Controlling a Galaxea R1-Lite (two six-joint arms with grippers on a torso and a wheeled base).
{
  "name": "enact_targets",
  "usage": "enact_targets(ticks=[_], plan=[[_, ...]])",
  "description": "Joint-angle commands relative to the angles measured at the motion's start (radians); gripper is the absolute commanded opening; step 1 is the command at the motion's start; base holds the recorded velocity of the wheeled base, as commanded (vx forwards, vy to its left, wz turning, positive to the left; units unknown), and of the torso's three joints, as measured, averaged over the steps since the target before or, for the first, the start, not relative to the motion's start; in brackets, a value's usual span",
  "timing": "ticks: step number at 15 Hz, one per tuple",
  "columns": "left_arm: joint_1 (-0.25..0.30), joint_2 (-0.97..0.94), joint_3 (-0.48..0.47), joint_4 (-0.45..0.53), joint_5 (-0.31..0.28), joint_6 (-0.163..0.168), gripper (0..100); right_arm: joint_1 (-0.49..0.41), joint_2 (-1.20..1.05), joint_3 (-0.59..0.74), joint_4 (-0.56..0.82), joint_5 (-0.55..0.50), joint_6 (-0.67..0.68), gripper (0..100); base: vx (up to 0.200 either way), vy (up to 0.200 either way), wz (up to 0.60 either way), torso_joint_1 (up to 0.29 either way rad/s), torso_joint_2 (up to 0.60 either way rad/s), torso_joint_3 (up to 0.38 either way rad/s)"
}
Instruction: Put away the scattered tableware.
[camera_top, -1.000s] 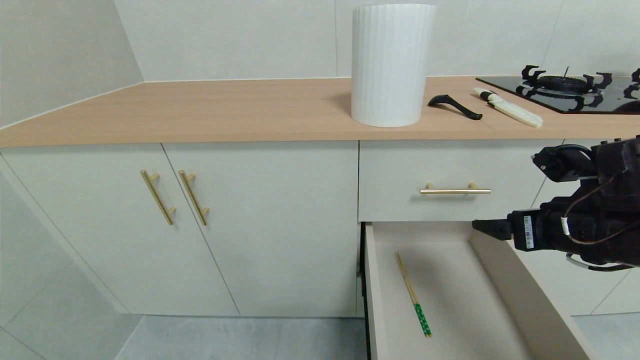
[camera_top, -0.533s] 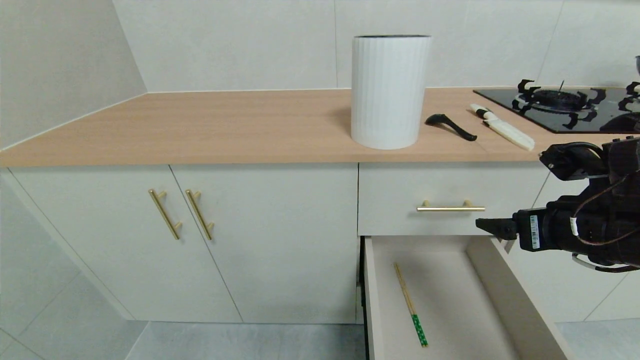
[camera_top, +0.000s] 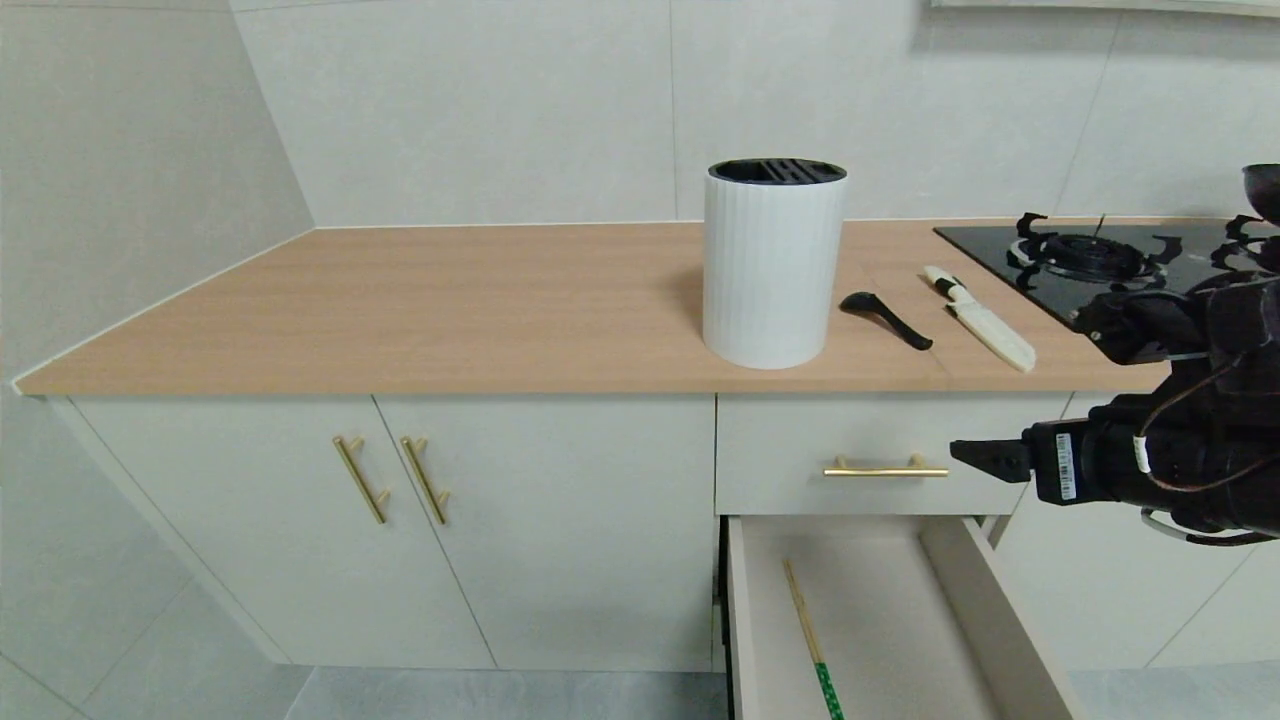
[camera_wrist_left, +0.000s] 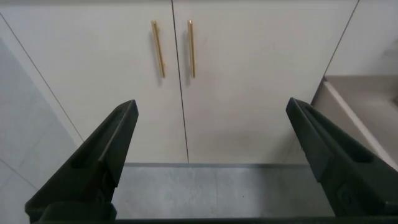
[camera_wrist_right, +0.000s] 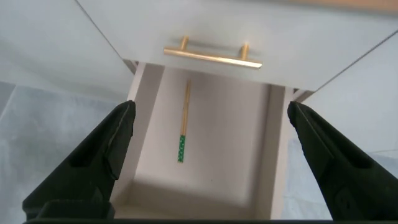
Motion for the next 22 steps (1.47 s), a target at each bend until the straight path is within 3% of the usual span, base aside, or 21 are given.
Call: enact_targets(ticks=[1,7,11,13,18,22], plan=[[0.000,0.000,0.000,0.000,0.000,0.000,100,0.000,0.008,0.000,-0.001,-0.001,0.000,100,0.000,0.000,0.00,0.193,-0.49,-0.286],[0.000,0.000,0.000,0.000,0.000,0.000,100,0.000,0.011,0.011,-0.007,0.001,-0.020,100,0.000,0.000,0.00,0.203,-0.48,-0.277],[0.000,0.000,0.000,0.000,0.000,0.000,100,-0.027,0.016,-0.005,-0.022,0.002,-0.080,100,0.000,0.000,0.00,0.051,-0.11,-0.064],[0.000,0.000,0.000,0.000,0.000,0.000,100,-0.101,0.113,-0.172,-0.054,0.027,-0.118,100,0.000,0.000,0.00,0.000,0.00,0.000],[0.000,0.000,0.000,0.000,0.000,0.000,100,-0.171,0.390,-0.488,-0.071,0.186,-0.149,100,0.000,0.000,0.00,0.000,0.00,0.000],[0.000,0.000,0.000,0.000,0.000,0.000,100,-0.217,0.556,-0.502,-0.188,0.374,-0.157,100,0.000,0.000,0.00,0.000,0.00,0.000]])
